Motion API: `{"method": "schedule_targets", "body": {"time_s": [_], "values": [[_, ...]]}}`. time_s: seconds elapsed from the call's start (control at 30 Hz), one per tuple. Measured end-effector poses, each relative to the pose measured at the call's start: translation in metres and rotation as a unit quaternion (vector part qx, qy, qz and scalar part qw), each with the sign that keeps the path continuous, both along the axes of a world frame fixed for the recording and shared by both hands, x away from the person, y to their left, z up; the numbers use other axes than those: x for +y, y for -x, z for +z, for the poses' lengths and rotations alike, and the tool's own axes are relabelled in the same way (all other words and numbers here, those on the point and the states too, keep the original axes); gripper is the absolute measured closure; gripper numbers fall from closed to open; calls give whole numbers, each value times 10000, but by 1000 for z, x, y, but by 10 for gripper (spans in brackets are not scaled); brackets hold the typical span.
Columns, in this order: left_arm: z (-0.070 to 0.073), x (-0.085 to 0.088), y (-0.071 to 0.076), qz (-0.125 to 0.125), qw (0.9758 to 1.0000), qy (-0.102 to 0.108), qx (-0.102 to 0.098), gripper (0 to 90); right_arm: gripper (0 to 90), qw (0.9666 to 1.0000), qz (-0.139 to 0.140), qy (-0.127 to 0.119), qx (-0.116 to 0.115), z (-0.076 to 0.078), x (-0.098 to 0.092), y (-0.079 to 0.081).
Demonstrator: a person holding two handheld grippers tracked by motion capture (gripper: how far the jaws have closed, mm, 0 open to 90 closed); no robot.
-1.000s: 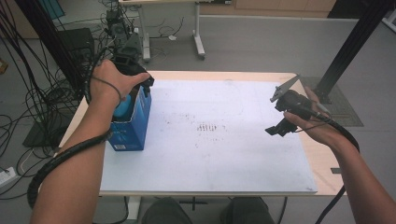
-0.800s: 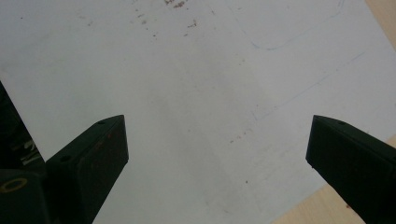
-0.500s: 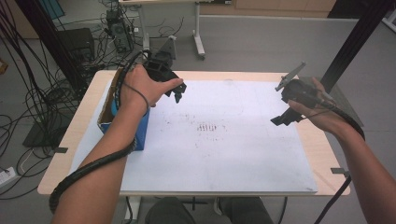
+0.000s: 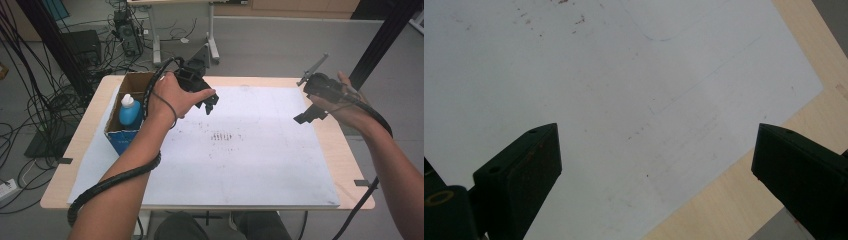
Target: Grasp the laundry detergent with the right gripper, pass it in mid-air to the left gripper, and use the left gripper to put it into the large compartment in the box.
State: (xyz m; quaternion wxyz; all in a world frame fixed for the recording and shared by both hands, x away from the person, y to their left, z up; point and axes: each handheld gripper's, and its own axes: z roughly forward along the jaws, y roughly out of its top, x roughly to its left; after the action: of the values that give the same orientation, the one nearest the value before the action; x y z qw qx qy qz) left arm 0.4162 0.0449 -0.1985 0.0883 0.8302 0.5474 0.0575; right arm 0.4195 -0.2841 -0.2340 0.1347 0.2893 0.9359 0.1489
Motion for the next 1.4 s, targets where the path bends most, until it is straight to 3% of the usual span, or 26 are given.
{"method": "schedule_targets", "body": {"time_s": [0.23,0.7,1.0,1.4], "values": [[-5,-7,-1,-111,9999,-115,-16,104,59,9999,29,110,41,-2,1,-1],[-10,-12,-8,-151,9999,23,51,103,59,9998,40,159,131,-9,1,-4],[-6,-14,-8,-176,9998,72,-79,103,60,9998,53,139,131,-9,2,-4],[-11,-16,-9,-164,9998,80,-21,104,60,9998,37,135,148,-10,-2,-3]]}}
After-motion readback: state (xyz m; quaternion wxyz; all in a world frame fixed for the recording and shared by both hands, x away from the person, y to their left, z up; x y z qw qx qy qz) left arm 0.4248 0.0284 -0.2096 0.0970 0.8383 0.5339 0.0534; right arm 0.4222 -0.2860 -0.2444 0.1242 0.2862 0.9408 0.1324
